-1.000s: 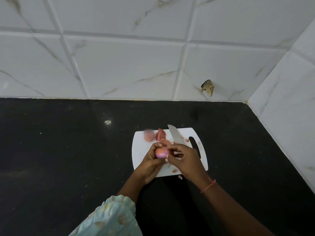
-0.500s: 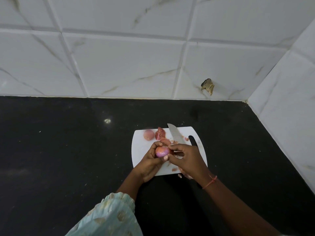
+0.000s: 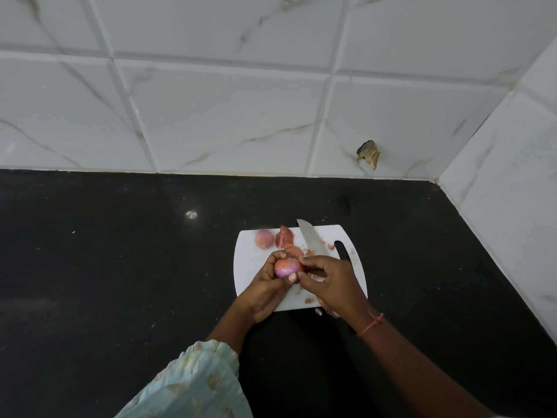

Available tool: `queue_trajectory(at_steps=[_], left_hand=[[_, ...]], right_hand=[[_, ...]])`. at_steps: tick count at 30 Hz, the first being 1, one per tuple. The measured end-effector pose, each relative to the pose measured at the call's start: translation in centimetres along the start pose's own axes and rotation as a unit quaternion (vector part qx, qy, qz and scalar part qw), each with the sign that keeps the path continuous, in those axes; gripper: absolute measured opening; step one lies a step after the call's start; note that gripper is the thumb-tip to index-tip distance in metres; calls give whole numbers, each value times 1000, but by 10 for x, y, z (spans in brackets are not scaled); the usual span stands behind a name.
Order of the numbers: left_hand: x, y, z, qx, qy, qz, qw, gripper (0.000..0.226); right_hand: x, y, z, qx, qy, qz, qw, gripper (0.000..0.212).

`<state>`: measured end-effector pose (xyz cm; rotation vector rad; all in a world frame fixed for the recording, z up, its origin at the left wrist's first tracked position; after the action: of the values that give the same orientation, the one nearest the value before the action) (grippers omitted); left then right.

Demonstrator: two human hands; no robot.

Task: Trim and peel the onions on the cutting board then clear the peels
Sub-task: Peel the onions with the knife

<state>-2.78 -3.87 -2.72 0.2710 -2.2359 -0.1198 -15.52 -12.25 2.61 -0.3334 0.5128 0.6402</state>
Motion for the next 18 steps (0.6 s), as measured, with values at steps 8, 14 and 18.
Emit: queue_trajectory(at_steps=[8, 14, 18], left_hand=[[0, -1, 0, 2, -2, 2, 1000, 42], [-1, -2, 0, -3, -14, 3, 1000, 44], [-1, -1, 0, 0, -2, 4, 1000, 45]], right_hand=[[1, -1, 2, -16, 12, -16, 1000, 26], [-1, -2, 1, -20, 17, -27, 999, 19], [0, -1, -3, -9, -5, -13, 1000, 25]])
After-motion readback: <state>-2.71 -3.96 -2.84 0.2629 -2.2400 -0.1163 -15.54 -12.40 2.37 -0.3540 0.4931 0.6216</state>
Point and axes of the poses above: each hand's wrist, its own y-axis away from the middle knuckle, its own x-axis out of the palm, z = x × y, the point moved 3 cm from there along -y, towards the middle knuckle, and after that the axes turned 1 degree about -z, right-handed, at the moved point
